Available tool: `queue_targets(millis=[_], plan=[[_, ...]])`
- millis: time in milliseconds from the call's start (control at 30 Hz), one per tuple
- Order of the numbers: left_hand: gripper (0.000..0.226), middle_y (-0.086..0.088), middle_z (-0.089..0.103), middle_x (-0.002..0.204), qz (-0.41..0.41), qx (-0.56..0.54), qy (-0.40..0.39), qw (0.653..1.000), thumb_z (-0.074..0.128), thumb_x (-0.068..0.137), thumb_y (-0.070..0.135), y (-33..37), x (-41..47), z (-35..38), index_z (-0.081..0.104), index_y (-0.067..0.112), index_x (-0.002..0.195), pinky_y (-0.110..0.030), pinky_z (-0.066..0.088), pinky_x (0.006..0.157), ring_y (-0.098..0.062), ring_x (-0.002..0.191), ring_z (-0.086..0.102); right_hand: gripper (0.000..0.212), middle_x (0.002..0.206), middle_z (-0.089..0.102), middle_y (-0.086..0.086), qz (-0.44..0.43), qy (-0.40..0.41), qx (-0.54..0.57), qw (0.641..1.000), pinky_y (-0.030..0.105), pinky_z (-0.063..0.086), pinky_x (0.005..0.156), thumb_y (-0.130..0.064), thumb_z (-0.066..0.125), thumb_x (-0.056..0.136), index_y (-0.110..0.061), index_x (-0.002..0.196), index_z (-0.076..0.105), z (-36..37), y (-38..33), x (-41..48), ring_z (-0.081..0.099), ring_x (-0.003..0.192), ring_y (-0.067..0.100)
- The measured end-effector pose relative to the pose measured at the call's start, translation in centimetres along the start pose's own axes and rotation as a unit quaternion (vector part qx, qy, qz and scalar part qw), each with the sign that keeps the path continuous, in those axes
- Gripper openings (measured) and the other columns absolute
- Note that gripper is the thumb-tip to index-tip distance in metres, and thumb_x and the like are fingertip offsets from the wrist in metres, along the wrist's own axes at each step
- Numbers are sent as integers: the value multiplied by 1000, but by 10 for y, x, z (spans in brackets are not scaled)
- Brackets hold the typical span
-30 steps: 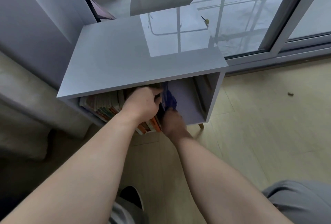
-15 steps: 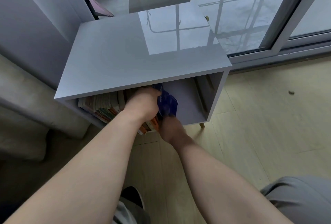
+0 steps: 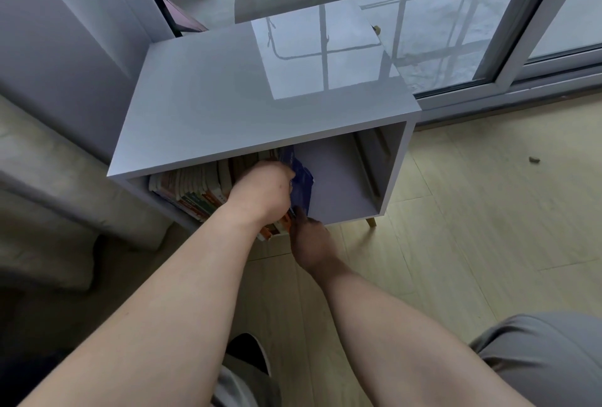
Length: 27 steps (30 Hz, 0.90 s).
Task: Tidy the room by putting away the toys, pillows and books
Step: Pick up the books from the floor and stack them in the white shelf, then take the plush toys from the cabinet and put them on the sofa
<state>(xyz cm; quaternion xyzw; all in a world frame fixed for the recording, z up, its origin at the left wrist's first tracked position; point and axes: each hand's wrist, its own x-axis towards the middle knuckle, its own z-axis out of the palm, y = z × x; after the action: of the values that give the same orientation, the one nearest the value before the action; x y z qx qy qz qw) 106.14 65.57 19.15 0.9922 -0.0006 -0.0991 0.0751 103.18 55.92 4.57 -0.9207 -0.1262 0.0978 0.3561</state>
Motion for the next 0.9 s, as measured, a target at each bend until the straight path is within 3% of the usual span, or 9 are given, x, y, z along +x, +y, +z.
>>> queue_targets(millis=[67,200,367,600,700,833,900], plan=[[39,-5,60,138,2,8,-5,1000,53,102,13,-3,-2,0,59,20,140,-25,46,84,-21,117,59,42,113,66,20,-1,-19,-12,1000,37,48,69,-10,41,105,-8,147,38,-1,-2,0,67,94,38],[41,-6,50,150,15,11,-19,1000,52,103,20,-3,-4,0,55,18,144,-31,45,101,-24,130,52,41,119,65,16,5,-44,-39,998,39,54,79,-8,42,104,-10,145,43,-7,3,-2,66,100,33],[38,-7,57,141,5,15,-25,1000,52,102,15,1,-5,4,58,18,139,-28,47,91,-24,122,57,40,114,66,12,7,-48,-59,997,38,55,77,-9,44,103,-13,144,46,-10,6,-7,67,96,30],[46,-7,55,143,-8,18,-24,1000,55,95,4,9,-10,1,59,17,139,-32,48,98,-26,126,55,35,110,68,9,15,-34,-59,998,35,54,74,-8,45,100,-15,133,56,-18,4,-14,67,94,28],[38,-9,63,132,-18,14,-36,999,57,95,8,15,-20,-2,63,15,132,-33,53,91,-26,116,62,22,107,69,5,11,-8,-44,999,27,47,70,-15,46,102,-18,119,61,-28,6,-21,67,91,23],[22,-4,70,99,-19,13,-49,999,60,95,16,33,-45,-23,71,15,114,-37,62,78,-21,86,68,32,117,69,1,49,58,27,997,27,45,77,-31,42,108,-19,128,64,-75,-15,-50,66,104,21],[20,-1,69,97,2,5,-30,1000,61,97,30,50,-64,-44,71,19,110,-39,61,79,-19,86,66,33,119,72,3,19,131,31,991,21,44,82,-31,47,107,-16,129,66,-111,-27,-69,67,107,21]])
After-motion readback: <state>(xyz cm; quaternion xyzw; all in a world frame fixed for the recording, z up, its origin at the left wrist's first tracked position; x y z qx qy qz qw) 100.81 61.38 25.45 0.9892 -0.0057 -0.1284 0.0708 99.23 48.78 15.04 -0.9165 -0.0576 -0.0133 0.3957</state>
